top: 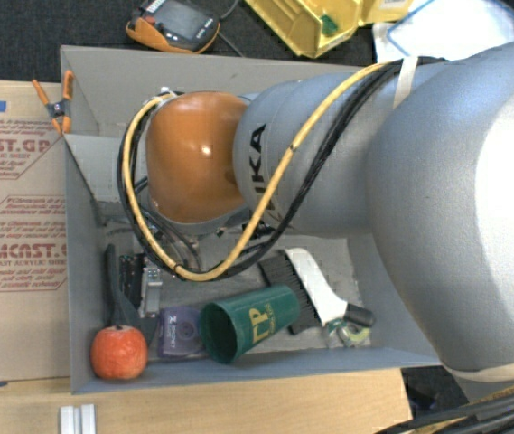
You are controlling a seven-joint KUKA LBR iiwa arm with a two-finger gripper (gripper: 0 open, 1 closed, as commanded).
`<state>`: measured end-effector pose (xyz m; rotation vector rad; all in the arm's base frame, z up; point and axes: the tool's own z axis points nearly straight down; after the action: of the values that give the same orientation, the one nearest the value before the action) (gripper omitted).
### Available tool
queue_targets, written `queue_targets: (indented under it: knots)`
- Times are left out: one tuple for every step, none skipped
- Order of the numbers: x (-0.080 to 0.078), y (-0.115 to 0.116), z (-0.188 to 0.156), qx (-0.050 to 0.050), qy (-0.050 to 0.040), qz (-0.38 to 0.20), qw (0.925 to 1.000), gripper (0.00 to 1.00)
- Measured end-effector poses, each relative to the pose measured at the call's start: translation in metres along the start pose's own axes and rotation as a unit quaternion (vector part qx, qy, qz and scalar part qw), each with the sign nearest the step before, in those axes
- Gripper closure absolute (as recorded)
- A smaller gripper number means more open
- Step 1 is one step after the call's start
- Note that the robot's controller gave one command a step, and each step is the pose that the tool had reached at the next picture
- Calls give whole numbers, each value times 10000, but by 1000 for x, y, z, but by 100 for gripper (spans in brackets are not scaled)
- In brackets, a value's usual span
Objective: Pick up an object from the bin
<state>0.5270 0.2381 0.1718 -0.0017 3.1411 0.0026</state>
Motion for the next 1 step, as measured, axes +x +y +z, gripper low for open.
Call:
queue_targets:
  knots:
    - [0, 0, 0, -1, 0, 1, 10000, 0]
